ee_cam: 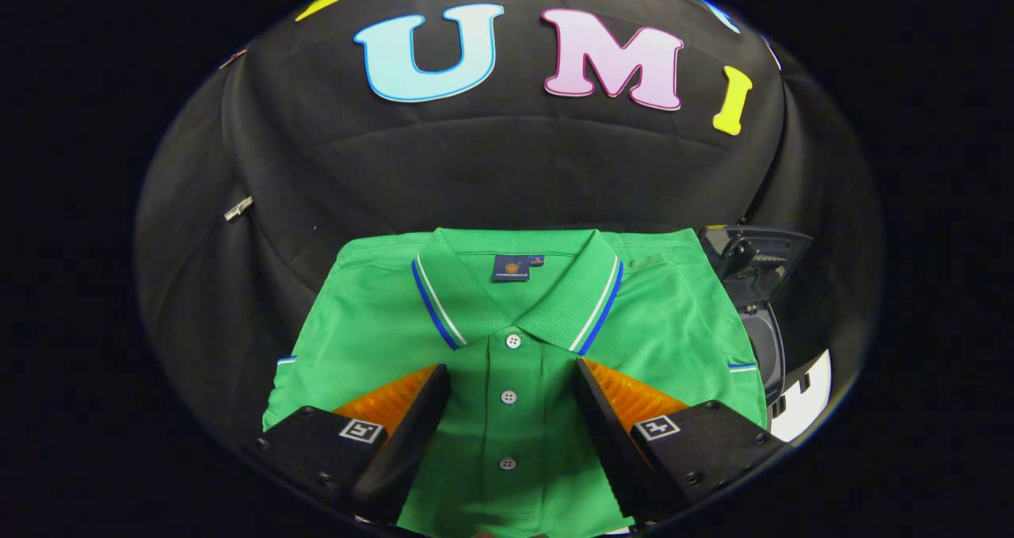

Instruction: Put the clothes into the washing machine and then close the washing machine lid.

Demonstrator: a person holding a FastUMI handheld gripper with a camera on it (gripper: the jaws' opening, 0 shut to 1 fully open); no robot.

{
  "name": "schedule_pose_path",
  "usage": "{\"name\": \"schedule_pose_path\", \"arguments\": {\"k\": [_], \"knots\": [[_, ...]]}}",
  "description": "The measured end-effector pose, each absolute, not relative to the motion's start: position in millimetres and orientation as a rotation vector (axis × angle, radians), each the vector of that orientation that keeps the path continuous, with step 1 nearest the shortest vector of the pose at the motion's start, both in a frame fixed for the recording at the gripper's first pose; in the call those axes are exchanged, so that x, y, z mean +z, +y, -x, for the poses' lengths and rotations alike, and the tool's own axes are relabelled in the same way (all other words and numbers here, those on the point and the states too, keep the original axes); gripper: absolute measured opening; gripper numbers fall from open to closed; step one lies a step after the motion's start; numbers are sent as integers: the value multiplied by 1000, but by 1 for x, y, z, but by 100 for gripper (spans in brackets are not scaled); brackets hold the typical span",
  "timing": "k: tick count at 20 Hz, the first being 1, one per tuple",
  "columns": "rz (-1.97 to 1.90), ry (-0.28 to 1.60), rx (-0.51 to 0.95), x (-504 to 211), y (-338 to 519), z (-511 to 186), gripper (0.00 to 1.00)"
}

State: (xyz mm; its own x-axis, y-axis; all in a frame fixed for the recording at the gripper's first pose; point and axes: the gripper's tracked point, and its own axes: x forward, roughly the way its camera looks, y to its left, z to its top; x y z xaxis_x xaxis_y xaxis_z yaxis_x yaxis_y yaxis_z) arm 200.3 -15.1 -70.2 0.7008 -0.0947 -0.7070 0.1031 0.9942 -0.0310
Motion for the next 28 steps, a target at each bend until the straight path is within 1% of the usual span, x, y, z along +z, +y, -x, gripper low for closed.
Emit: {"name": "schedule_pose_path", "arguments": {"k": [1, 3, 5, 6, 10, 11, 13, 15, 18, 21, 28], "knots": [[-6, 795, -113, -72, -16, -201, 99], [7, 809, -105, -73, -18, -201, 96], [-4, 840, -89, -74, -21, -196, 84], [-1, 844, -90, -71, -27, -195, 81], [-74, 820, -73, -70, -40, -194, 20], [-81, 824, -84, -68, -46, -192, 21], [-75, 823, -60, -66, -49, -192, 9], [-68, 824, -65, -66, -49, -191, 9], [49, 838, -87, -64, -47, -191, 9], [59, 845, -113, -65, -49, -189, 9], [39, 740, -93, -55, -48, -190, 8]]}}
